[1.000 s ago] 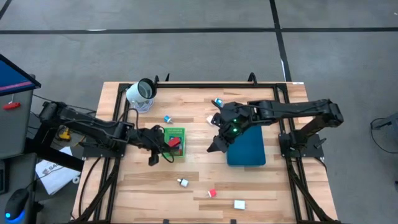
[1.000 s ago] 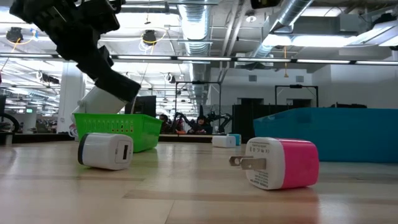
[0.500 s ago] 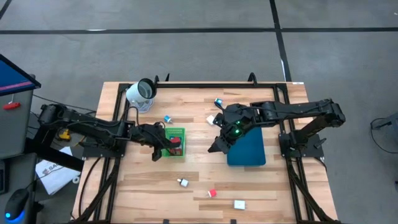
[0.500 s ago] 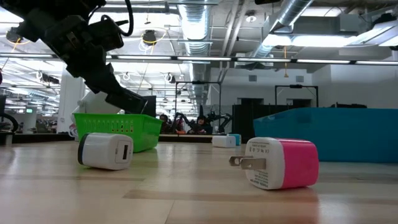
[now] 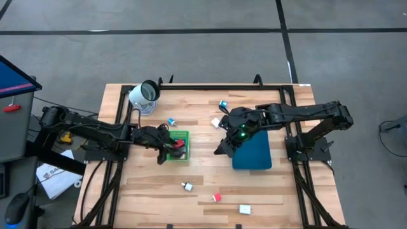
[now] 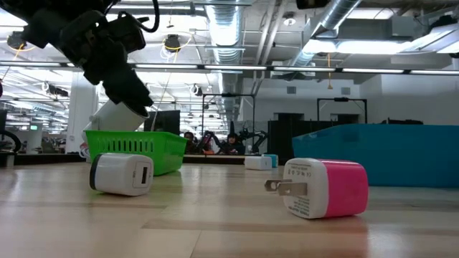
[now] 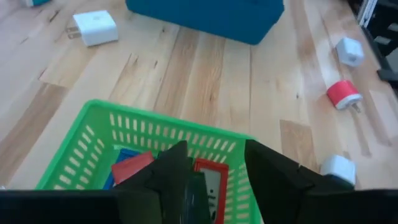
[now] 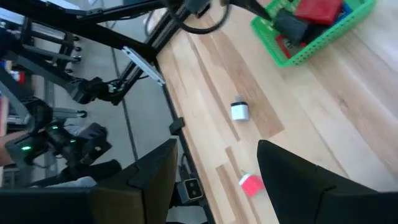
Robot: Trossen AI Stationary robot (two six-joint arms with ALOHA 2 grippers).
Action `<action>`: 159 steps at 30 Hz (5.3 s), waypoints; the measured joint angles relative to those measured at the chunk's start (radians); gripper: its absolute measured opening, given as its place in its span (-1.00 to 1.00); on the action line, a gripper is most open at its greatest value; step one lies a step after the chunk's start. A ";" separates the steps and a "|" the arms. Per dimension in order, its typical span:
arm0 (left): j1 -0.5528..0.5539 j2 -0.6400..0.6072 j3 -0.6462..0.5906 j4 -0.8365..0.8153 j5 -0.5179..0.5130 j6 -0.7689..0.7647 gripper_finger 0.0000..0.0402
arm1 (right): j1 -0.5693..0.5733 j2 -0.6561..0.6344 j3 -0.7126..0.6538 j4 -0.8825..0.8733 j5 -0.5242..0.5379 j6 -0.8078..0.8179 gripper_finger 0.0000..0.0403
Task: Pick & Place Office items
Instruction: Put the top blue charger adapter into the blue bin
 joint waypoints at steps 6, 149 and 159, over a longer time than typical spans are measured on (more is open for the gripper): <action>0.000 -0.030 0.000 0.121 -0.041 -0.068 -0.14 | 0.000 0.000 0.000 -0.169 0.107 -0.010 0.06; 0.000 -0.247 0.220 0.244 -0.136 0.029 -0.07 | -0.325 -0.148 -0.745 -0.105 0.206 0.369 -0.33; 0.000 -0.247 0.220 0.244 -0.136 0.029 -0.07 | -0.336 -0.107 -0.776 -0.038 0.205 0.392 -0.33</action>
